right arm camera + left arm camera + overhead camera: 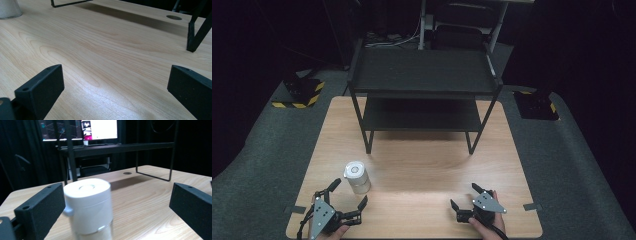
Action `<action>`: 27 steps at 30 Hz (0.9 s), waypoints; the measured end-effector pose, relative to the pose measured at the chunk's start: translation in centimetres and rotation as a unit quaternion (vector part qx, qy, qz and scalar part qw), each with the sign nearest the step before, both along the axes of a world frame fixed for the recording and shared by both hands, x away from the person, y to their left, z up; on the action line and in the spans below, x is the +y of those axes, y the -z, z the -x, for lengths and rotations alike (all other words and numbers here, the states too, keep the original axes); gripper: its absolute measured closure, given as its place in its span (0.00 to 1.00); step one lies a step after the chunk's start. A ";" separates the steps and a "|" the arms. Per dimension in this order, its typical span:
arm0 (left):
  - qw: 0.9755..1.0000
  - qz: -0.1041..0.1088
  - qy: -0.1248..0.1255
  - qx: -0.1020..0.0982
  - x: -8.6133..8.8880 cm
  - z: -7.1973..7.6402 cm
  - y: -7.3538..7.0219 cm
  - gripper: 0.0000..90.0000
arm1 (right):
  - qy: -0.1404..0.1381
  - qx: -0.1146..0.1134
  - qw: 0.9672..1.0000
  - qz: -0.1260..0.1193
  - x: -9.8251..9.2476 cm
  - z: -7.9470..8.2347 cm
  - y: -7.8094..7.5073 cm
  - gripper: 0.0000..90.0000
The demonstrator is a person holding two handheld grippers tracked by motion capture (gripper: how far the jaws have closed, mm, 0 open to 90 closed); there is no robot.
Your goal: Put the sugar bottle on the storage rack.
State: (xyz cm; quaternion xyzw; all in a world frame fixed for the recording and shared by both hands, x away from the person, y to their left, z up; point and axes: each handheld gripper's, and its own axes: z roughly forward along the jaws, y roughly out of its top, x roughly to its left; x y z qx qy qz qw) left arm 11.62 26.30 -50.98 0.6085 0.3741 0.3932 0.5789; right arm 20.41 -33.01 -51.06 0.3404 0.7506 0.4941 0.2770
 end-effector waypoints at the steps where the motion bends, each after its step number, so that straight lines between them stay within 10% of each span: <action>1: 1.000 0.001 -0.004 0.003 0.0 0.0 0.2 0.01 | 0.000 0.000 1.000 0.000 0.0 0.0 0.0 0.01; 27: 0.995 -0.005 -0.084 0.057 -4.0 -2.8 2.1 0.09 | -0.002 -0.002 1.000 -0.006 -0.2 0.0 0.1 0.01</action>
